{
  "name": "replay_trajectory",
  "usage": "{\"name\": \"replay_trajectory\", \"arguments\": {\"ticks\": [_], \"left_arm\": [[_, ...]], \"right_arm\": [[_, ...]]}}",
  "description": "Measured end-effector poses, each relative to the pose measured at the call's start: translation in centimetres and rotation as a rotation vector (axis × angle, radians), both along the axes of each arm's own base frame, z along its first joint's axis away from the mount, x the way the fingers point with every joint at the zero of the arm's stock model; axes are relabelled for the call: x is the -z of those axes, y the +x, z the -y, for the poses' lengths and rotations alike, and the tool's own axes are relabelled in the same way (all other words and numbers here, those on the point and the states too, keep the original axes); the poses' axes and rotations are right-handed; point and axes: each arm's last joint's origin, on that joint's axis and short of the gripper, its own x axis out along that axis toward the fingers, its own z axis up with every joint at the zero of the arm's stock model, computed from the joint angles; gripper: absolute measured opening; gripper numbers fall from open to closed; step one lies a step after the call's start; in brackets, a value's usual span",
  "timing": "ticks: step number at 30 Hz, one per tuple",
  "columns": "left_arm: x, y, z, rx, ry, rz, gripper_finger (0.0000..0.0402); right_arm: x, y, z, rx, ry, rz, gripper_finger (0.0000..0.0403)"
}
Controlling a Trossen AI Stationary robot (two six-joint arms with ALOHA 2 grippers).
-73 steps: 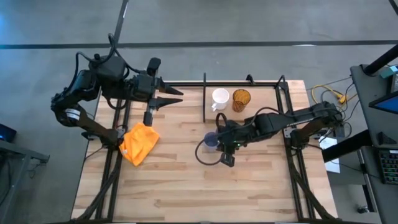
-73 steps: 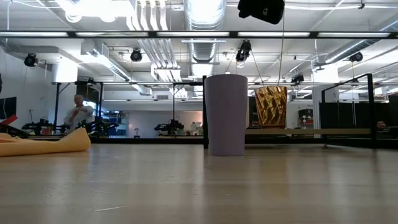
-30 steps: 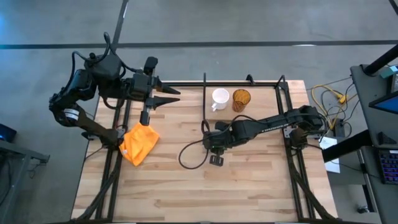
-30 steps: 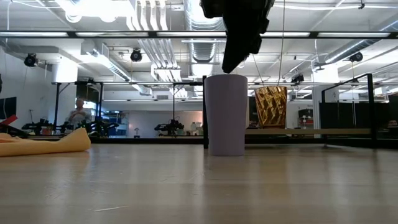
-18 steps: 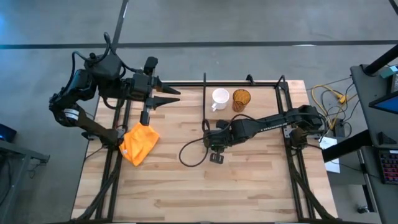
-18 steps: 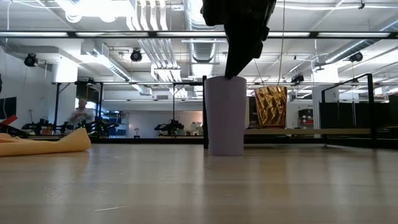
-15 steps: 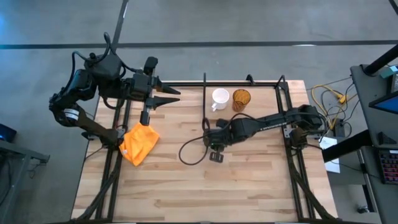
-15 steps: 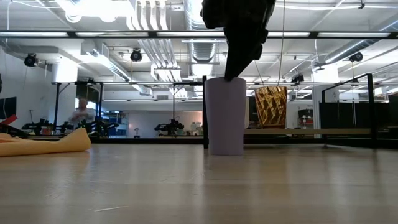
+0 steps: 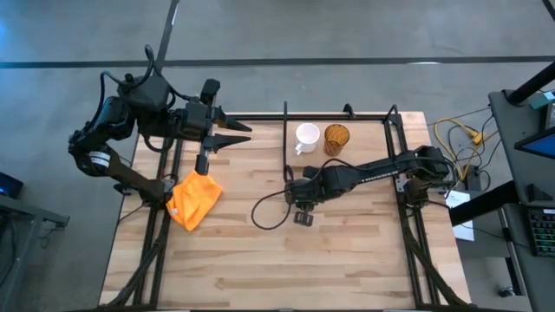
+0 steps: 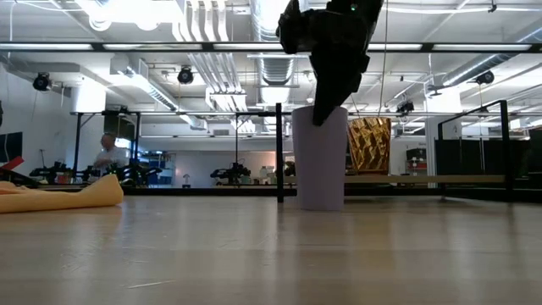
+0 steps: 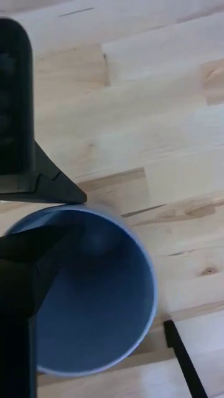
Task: Stack small to large cups/mugs on shelf
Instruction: Put the purple cup on the shelf
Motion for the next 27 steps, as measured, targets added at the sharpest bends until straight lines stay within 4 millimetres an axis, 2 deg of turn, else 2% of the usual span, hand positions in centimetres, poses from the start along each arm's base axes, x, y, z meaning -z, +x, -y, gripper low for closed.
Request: {"name": "replay_trajectory", "arguments": {"ticks": [6,10,14,17,20,22,27], "left_arm": [[0.0,0.0,0.0,0.000,0.000,0.000,0.0063],[0.0,0.0,0.0,0.000,0.000,-0.001,0.0063],[0.0,0.0,0.0,0.000,0.000,-0.004,0.0063],[0.1,0.0,0.0,0.000,-0.001,-0.006,0.0063],[0.1,0.0,0.0,0.000,-0.001,-0.007,0.0063],[0.1,0.0,0.0,0.000,-0.001,-0.007,0.0063],[0.1,0.0,0.0,0.000,-0.004,-0.007,0.0063]], "right_arm": [[0.3,-0.1,0.0,-0.002,-0.002,-0.011,0.0015],[0.1,-0.5,0.1,0.011,-0.001,-0.036,0.0010],[-1.1,-1.7,0.2,0.067,-0.007,-0.160,0.0010],[-3.1,-3.0,0.5,0.142,-0.055,-0.256,0.0010],[-6.1,-4.8,0.9,0.229,-0.125,-0.291,0.0009],[-8.1,-6.2,1.3,0.299,-0.145,-0.270,0.0009],[-12.5,-10.5,2.6,0.476,-0.110,-0.083,0.0009]]}}
